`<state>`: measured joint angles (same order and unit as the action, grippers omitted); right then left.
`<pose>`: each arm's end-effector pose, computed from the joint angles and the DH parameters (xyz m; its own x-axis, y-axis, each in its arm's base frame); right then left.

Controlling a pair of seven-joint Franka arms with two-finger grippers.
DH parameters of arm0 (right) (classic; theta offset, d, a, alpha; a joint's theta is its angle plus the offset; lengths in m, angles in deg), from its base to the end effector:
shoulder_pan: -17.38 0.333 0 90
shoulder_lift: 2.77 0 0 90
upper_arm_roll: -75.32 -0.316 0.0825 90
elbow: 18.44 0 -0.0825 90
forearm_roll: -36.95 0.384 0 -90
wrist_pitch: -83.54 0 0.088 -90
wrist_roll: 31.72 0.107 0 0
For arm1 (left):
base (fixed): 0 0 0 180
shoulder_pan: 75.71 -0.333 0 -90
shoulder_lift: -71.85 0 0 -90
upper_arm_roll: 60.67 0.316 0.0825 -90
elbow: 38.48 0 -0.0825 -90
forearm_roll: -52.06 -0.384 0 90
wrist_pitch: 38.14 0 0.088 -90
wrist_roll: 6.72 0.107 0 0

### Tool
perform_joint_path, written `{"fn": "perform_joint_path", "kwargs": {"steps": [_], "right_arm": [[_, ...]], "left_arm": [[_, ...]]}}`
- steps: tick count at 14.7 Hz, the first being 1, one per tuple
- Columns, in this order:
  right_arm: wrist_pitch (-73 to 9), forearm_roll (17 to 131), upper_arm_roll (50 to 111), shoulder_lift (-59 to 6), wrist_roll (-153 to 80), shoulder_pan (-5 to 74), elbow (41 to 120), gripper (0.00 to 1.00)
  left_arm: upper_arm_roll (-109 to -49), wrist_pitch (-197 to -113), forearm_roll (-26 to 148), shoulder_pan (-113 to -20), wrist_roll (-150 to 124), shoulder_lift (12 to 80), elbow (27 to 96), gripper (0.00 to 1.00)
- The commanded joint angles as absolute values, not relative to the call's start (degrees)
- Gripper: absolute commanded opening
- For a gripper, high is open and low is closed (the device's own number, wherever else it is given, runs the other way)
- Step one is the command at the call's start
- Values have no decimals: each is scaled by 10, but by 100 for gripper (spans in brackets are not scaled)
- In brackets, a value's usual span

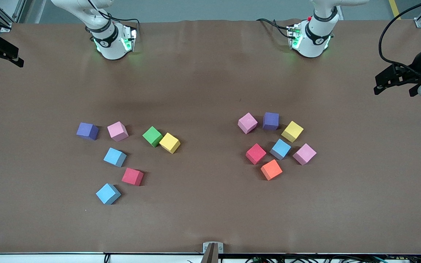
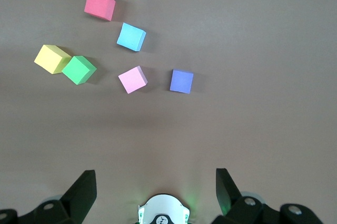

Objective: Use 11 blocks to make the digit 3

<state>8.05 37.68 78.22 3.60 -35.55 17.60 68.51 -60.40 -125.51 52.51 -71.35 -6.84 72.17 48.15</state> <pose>0.4899 -0.0232 0.6860 0.9959 0.0242 -0.0874 0.0222 -0.9995 -0.0241 0.5471 -0.0400 0.6511 0.9974 -0.0696 0.0185 -0.0697 -0.9975 0.0079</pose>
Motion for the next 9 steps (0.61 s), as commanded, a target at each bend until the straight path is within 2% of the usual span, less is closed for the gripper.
{"fn": "perform_joint_path", "kwargs": {"steps": [1, 7, 9], "right_arm": [[81, 375, 779, 43, -354, 169, 694, 100], [80, 375, 776, 43, -354, 161, 694, 100], [80, 375, 743, 44, -354, 134, 694, 100]], "left_arm": [[-605, -1245, 515, -715, -65, 719, 474, 100], [-605, -1245, 516, -713, -68, 719, 471, 100], [-605, -1245, 521, -717, -70, 719, 472, 100]]}}
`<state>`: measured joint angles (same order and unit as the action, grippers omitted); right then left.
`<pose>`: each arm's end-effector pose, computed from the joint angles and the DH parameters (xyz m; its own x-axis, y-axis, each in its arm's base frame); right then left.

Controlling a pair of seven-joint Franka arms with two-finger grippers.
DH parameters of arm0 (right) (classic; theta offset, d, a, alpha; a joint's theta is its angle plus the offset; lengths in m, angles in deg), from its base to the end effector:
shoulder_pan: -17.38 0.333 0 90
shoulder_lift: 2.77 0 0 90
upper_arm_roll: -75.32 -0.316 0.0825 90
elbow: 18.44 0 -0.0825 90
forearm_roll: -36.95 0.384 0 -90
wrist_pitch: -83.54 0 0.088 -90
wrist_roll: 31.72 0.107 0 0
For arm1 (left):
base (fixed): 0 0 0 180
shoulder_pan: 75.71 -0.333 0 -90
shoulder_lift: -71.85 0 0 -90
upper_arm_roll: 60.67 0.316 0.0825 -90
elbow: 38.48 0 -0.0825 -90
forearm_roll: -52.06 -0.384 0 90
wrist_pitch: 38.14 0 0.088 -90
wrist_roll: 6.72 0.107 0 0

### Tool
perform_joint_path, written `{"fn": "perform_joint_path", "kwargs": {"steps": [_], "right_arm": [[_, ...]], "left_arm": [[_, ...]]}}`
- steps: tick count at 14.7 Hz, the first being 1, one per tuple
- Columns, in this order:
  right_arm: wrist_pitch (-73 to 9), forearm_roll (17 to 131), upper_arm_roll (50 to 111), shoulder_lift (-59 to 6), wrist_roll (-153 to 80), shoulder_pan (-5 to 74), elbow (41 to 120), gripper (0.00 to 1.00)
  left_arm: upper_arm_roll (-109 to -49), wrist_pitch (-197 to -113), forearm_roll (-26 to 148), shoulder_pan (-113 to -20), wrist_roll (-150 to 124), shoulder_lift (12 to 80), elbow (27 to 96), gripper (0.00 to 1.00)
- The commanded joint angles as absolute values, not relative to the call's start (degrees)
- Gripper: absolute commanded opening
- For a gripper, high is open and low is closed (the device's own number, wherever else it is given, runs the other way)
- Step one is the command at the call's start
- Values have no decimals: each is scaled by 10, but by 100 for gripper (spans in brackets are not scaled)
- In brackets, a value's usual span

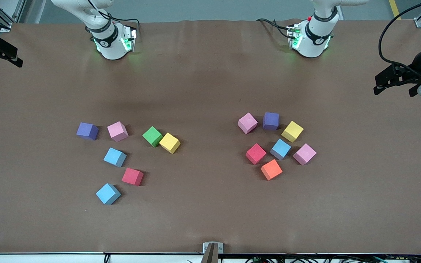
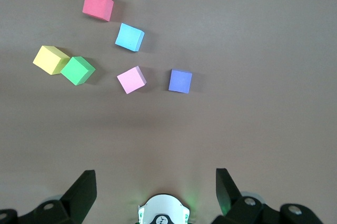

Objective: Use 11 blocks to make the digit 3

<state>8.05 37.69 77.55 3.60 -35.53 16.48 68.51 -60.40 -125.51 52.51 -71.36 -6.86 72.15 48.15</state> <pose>0.4897 -0.0266 0.6860 0.9960 0.0159 -0.0874 0.0140 -0.9996 -0.0229 0.5473 -0.0399 0.6510 0.9974 -0.0691 0.0181 -0.0692 -0.9976 0.0079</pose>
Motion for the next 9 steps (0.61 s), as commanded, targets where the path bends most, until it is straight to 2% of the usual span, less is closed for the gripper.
{"fn": "perform_joint_path", "kwargs": {"steps": [1, 9], "right_arm": [[80, 375, 740, 43, -354, 133, 694, 100], [79, 374, 763, 44, -354, 165, 694, 100]], "left_arm": [[-605, -1245, 522, -718, -82, 719, 475, 100], [-606, -1245, 525, -708, -163, 640, 476, 100]]}}
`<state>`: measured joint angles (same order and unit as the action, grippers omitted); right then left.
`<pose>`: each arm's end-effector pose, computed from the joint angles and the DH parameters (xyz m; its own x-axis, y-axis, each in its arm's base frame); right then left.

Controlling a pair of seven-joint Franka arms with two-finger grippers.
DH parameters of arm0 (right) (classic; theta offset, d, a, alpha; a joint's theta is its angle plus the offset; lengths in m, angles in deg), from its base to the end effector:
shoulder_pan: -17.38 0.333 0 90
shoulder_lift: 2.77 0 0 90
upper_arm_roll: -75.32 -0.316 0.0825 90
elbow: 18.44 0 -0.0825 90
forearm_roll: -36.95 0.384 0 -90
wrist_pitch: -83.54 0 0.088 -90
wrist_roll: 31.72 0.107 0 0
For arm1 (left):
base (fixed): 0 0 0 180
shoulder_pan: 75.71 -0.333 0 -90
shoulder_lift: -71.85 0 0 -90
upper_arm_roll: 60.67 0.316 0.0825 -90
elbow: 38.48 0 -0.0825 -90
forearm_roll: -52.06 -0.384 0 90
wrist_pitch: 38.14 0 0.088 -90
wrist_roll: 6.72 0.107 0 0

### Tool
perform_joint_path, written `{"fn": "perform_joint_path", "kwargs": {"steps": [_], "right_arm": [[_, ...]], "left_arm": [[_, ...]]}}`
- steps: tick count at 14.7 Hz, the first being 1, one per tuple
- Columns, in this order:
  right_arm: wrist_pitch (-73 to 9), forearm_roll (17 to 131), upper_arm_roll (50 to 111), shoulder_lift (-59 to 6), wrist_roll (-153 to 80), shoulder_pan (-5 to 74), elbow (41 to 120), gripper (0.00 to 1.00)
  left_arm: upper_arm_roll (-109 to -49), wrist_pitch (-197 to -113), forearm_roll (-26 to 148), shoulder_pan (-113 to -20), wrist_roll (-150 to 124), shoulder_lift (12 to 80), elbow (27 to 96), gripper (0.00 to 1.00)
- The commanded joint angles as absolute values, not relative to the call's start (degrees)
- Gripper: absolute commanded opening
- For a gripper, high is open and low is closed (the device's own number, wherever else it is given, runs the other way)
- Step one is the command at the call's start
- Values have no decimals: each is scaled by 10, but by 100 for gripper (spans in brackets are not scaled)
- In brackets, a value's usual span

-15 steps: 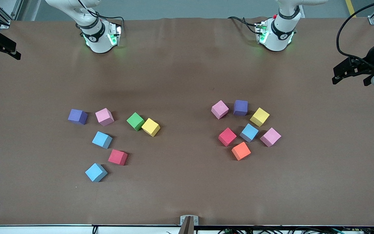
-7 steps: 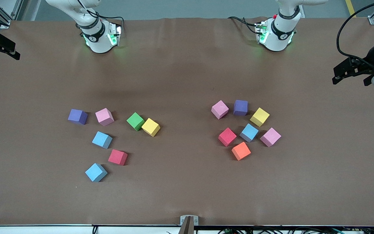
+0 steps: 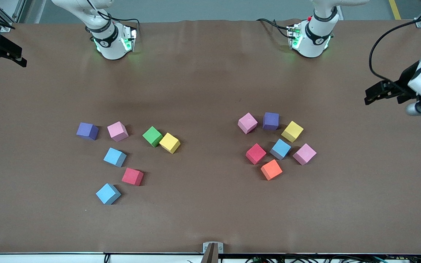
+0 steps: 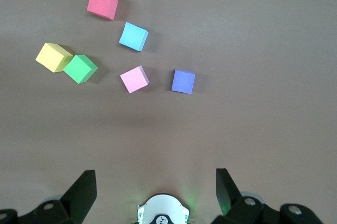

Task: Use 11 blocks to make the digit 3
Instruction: 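Move the left gripper down to a pink cube in the cluster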

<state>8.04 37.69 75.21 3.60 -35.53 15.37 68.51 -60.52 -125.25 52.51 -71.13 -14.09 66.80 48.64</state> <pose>0.4902 -0.0146 0.6861 0.9955 0.0367 -0.0875 0.0352 -0.9992 -0.0184 0.5733 -0.0454 0.5941 0.9948 0.0512 -0.0884 0.0511 -0.9987 -0.0038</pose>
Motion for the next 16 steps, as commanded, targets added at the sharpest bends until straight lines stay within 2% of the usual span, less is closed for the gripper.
{"fn": "perform_joint_path", "kwargs": {"steps": [1, 7, 14, 16], "right_arm": [[79, 374, 765, 44, -354, 166, 694, 100], [81, 374, 769, 43, -354, 167, 694, 100], [83, 375, 782, 42, -356, 172, 691, 100], [82, 375, 782, 40, -359, 169, 687, 100]], "left_arm": [[-606, -1246, 525, -704, -175, 621, 476, 100], [-608, -1313, 526, -682, -254, 542, 477, 100], [-610, -1498, 540, -664, -418, 504, 535, 100], [-610, -1569, 541, -654, -442, 503, 576, 100]]}}
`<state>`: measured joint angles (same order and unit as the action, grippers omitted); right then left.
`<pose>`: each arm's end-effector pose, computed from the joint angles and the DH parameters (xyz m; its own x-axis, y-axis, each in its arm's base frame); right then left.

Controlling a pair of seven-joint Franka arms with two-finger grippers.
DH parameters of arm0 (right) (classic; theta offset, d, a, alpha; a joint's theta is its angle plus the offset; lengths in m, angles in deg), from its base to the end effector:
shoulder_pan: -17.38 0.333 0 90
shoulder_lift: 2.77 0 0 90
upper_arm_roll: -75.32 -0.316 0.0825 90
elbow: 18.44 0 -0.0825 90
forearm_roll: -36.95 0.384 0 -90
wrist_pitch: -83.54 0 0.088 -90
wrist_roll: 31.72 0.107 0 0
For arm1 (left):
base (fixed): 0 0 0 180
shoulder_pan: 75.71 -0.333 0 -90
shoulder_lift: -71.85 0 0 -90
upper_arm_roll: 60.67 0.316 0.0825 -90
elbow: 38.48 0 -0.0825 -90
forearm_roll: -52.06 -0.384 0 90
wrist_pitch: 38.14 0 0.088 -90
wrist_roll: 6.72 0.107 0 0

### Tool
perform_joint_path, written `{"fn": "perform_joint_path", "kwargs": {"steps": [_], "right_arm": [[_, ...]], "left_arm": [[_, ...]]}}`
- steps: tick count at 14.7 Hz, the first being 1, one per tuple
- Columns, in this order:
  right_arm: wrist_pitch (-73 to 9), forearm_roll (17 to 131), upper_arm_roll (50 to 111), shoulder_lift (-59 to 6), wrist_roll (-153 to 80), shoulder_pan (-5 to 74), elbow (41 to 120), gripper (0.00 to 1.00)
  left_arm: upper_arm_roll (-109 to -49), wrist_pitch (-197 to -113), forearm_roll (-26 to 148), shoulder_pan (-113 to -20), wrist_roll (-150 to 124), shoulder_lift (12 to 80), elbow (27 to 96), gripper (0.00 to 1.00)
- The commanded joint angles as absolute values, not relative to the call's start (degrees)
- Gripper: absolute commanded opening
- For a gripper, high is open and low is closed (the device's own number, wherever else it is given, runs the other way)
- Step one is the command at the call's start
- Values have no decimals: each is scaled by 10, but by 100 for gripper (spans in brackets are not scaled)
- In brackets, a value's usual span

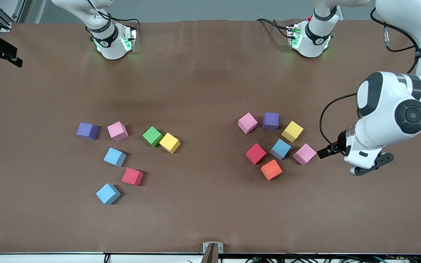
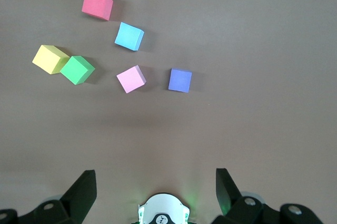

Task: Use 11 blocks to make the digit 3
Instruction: 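Move the left gripper down to a pink cube in the cluster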

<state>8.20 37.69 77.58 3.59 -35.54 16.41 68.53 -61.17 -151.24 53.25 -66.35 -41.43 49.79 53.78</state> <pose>0.4894 -0.0274 0.6856 0.9958 0.0144 -0.0906 0.0124 -0.9997 -0.0232 0.6548 -0.1145 0.4031 0.9032 0.4281 -0.0302 0.4284 -0.9036 0.0061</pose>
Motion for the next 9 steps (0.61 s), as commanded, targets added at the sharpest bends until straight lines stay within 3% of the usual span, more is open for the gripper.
{"fn": "perform_joint_path", "kwargs": {"steps": [1, 6, 9], "right_arm": [[82, 371, 783, 38, -362, 168, 681, 100], [61, 365, 794, 1, -362, 165, 678, 100], [21, 363, 795, -28, -362, 160, 678, 100]], "left_arm": [[-610, -1595, 542, -652, -470, 503, 594, 100], [-609, -1705, 536, -638, -556, 492, 679, 100], [-608, -1727, 534, -635, -609, 482, 704, 100]]}}
